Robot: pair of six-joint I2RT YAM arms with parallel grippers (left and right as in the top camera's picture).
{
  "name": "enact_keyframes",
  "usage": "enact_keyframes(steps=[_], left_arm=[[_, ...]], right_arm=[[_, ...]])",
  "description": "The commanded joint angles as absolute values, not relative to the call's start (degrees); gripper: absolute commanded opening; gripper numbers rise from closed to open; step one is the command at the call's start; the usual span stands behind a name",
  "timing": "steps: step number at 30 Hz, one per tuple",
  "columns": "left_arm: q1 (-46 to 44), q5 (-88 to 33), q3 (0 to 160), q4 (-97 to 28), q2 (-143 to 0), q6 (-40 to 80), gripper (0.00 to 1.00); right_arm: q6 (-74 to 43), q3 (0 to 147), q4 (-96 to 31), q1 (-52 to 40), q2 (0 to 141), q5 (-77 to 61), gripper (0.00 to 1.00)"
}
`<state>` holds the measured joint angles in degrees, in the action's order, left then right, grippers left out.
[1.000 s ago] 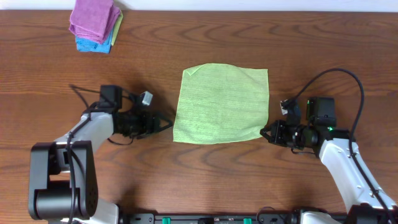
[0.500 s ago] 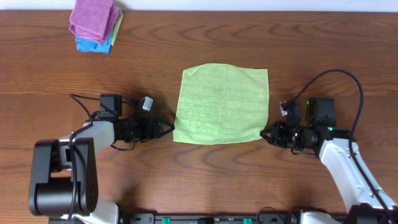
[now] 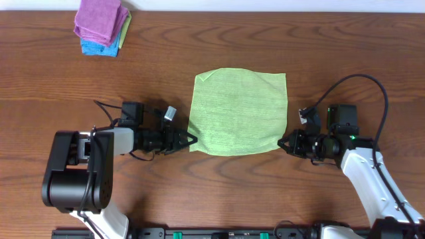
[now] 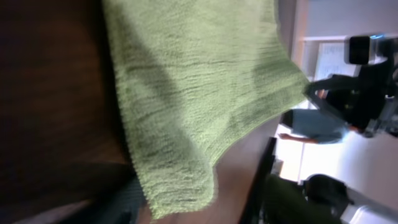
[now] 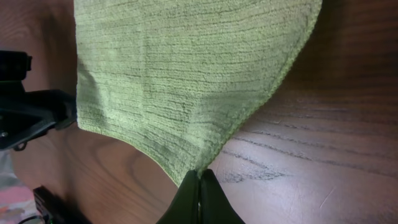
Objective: Fold the cloth
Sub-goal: 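Grasp the near left and right corners with both grippers, then lift both near corners and fold them forward over the far edge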
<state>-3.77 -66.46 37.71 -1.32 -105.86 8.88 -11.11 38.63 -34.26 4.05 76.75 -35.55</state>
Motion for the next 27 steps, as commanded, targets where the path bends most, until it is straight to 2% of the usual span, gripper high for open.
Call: enact_keyframes(steps=[1,3,8,14,20,27], left_arm=[[-5.3,-60.3,37.0,-1.6,-107.7,10.6,0.48],[-5.8,-60.2,37.0,-1.6,-107.7,10.8,0.39],[-5.8,-57.8,37.0,-0.9,-107.7,13.9,0.07],[-5.8,-59.5,38.9,0.7,-107.7,17.0,0.05],[-6.3,-61.9,49.5,-3.4,-106.8,18.4,0.06],[-8.0,-51.8,62.1,-8.3,-106.8,18.4,0.05]], right_arm=[[-11.1,39.4,-34.1,4.4,76.5,-36.0,0.01],[-11.1,39.4,-34.0,4.4,76.5,-36.0,0.01],[-11.1,39.4,-34.1,4.4,76.5,-35.4,0.01],[-11.1,39.4,-34.0,4.4,76.5,-35.4,0.01],[-11.1,41.5,-33.8,4.4,76.4,-36.1,0.01],[-12.9,45.7,-30.2,4.4,76.7,-28.0,0.01]])
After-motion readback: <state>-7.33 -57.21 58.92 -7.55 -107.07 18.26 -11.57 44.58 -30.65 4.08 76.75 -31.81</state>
